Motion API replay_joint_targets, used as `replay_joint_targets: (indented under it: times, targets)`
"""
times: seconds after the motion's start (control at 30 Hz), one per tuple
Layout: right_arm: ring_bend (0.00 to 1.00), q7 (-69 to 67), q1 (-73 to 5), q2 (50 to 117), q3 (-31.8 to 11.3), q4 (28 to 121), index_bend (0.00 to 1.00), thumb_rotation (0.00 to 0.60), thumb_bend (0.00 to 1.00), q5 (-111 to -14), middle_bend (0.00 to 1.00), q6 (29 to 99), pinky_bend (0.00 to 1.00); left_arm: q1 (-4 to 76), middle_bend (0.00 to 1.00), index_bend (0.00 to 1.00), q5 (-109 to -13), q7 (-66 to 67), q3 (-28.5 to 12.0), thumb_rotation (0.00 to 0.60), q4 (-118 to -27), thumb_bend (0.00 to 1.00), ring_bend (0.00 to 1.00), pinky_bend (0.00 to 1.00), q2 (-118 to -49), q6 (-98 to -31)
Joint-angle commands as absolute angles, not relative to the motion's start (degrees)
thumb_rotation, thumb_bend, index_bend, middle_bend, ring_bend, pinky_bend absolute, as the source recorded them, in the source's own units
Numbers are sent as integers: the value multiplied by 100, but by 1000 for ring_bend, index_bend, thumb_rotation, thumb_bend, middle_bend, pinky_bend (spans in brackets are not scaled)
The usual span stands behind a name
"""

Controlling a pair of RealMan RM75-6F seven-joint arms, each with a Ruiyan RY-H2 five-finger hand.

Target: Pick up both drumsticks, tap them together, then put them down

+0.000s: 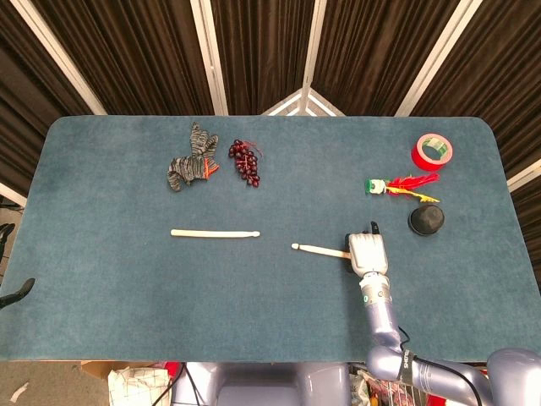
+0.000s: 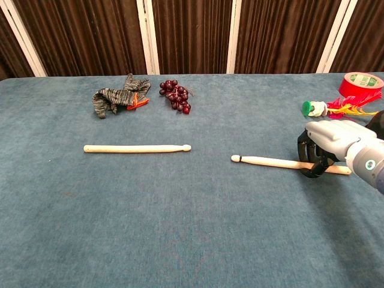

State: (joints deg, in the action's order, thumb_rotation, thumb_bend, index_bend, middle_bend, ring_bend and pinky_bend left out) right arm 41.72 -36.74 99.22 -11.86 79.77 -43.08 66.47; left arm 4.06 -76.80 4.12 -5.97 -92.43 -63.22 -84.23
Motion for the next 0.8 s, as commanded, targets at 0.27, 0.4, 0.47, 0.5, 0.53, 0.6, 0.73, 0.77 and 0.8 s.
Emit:
replay_joint_targets:
  times: [0.27, 0.4, 0.47, 0.5, 0.53, 0.6, 0.73, 0.77, 0.8]
  targets:
    - [397, 4010, -3669, 9897, -1147, 7937, 629, 600, 442, -4467, 557, 6531, 91, 406, 72, 90, -7680, 417, -593, 600, -9249, 325, 0, 0, -6319, -8417]
    - [403, 3953, -3677, 9873, -1131, 7926, 629, 600, 441, -4537, 562, 6470, 91, 410, 72, 89, -7672, 419, -593, 600, -9260, 326, 0, 0, -6316, -8406]
    - [407, 3943, -3680, 9861, -1112, 7915, 631, 600, 442, -4576, 566, 6450, 91, 411, 72, 89, -7673, 420, -591, 600, -9260, 326, 0, 0, -6316, -8401]
    - [412, 3938, -3682, 9857, -1101, 7902, 633, 600, 442, -4599, 570, 6441, 91, 412, 72, 89, -7672, 417, -589, 600, -9260, 326, 0, 0, -6315, -8398]
    - [414, 3924, -3680, 9858, -1098, 7891, 634, 600, 442, -4614, 572, 6436, 91, 412, 71, 89, -7672, 416, -588, 600, -9261, 325, 0, 0, -6314, -8395]
    - [420, 3902, -3678, 9858, -1095, 7882, 636, 600, 441, -4625, 578, 6420, 91, 412, 71, 89, -7671, 415, -587, 600, -9262, 326, 0, 0, -6312, -8392]
    - [422, 3893, -3677, 9844, -1097, 7888, 638, 600, 442, -4617, 581, 6392, 91, 411, 71, 89, -7665, 412, -592, 600, -9264, 326, 0, 0, -6313, -8397]
    - [424, 3889, -3676, 9842, -1097, 7891, 642, 600, 442, -4622, 582, 6391, 91, 411, 71, 89, -7666, 412, -592, 600, -9263, 326, 0, 0, -6313, -8397]
    - [427, 3877, -3676, 9844, -1103, 7889, 649, 600, 442, -4631, 584, 6394, 91, 412, 71, 89, -7666, 411, -591, 600, -9263, 325, 0, 0, -6313, -8395]
